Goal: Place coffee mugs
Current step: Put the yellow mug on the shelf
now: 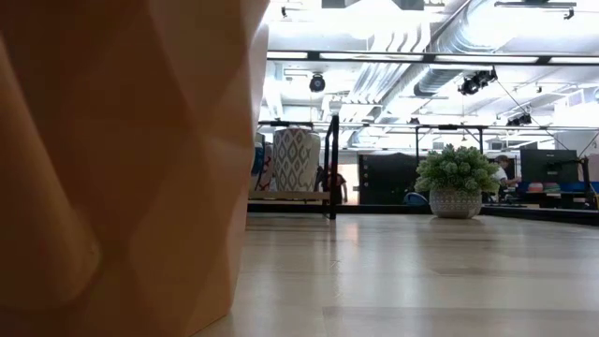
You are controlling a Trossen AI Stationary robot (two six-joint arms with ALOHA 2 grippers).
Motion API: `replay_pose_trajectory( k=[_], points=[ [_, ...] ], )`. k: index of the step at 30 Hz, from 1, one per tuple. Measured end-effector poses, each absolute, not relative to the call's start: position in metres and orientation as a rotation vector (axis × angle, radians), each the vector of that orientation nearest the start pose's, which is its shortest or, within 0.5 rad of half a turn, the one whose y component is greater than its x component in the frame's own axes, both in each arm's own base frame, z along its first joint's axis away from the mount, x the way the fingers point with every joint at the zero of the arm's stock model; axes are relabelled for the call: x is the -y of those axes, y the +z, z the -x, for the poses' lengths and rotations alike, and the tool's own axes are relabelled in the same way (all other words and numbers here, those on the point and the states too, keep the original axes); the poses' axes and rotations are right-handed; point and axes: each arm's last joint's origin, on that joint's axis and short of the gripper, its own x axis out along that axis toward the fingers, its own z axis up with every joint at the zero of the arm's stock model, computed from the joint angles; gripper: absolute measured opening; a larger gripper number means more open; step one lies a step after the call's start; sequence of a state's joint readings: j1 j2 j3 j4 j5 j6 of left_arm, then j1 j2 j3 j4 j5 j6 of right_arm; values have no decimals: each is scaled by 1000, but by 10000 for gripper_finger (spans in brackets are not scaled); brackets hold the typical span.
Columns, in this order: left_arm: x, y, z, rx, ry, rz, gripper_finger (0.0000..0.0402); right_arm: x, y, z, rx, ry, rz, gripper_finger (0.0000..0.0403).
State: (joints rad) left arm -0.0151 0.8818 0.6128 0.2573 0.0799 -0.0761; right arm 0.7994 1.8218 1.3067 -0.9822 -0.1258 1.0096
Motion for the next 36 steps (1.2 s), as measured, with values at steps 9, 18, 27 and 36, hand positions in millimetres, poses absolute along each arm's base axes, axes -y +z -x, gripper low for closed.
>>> replay_pose_trajectory(
  k=[9,18,27,36],
  points=[
    [5,299,-201,-15,-94,76,93,-240,189,-230,-1600,-82,-248,56],
    [5,299,-201,-16,-94,76,93,-231,182,-230,-1576,-112,-164,2],
    [5,298,-201,-21,-94,76,93,-198,182,-257,-1537,-107,-81,1],
    [5,298,-201,-22,-94,76,93,-136,182,-301,-1461,-153,-88,1]
  ],
)
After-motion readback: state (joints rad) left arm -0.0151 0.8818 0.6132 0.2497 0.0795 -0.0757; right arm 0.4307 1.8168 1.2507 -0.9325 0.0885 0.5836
